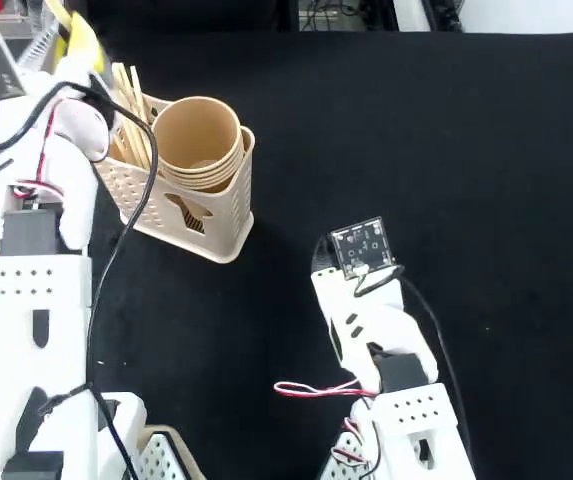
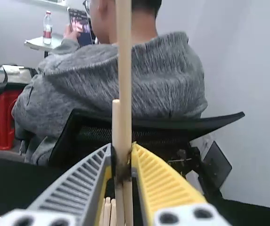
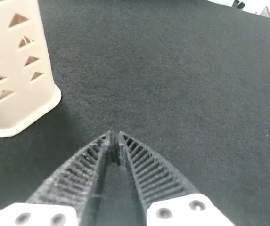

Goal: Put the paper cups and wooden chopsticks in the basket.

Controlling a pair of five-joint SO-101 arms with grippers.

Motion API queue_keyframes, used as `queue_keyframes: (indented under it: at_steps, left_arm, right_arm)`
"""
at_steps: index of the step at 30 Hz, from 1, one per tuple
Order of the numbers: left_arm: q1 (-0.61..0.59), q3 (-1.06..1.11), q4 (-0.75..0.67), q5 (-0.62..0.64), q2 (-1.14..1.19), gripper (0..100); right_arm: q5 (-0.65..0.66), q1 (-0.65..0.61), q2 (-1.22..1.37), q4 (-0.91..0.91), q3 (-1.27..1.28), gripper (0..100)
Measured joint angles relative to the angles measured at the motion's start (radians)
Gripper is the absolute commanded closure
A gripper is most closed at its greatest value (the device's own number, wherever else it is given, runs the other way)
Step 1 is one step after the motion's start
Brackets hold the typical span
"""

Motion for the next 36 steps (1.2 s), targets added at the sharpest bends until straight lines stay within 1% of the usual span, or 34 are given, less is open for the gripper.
queue_keyframes:
  at_steps: [5, 6, 9, 11, 13, 17, 22, 24, 27, 31, 36]
  left_arm:
    - [0.0, 0.058, 0.0, 0.0, 0.002, 97]
    - [0.0, 0.064, 0.0, 0.0, 0.003, 96]
    - [0.0, 0.081, 0.003, -0.009, 0.006, 85]
    - [0.0, 0.114, 0.026, -0.081, 0.006, 80]
    - [0.0, 0.132, 0.055, -0.137, 0.008, 80]
    - [0.003, 0.123, 0.138, -0.14, 0.006, 80]
    - [-0.018, -0.009, 0.328, -0.14, 0.008, 80]
    - [-0.058, -0.072, 0.402, -0.14, 0.008, 80]
    - [-0.163, -0.17, 0.511, -0.149, 0.015, 80]
    - [-0.318, -0.253, 0.591, -0.265, 0.12, 80]
    - [-0.434, -0.33, 0.643, -0.423, 0.396, 80]
  right_arm:
    - [0.0, 0.0, 0.0, 0.0, 0.0, 98.3]
    - [0.0, 0.0, 0.0, 0.0, 0.0, 98.3]
    - [0.0, 0.0, 0.0, 0.0, 0.0, 98.3]
    - [0.0, 0.0, 0.0, 0.0, 0.0, 98.3]
    - [0.0, 0.0, 0.0, 0.0, 0.0, 98.3]
    - [0.0, 0.0, 0.0, 0.0, 0.0, 98.3]
    - [0.0, 0.0, 0.0, 0.0, 0.0, 98.3]
    - [0.0, 0.0, 0.0, 0.0, 0.0, 98.3]
    - [0.0, 0.0, 0.0, 0.0, 0.0, 98.3]
    - [0.0, 0.0, 0.0, 0.0, 0.0, 98.3]
    - [0.0, 0.0, 0.0, 0.0, 0.0, 98.3]
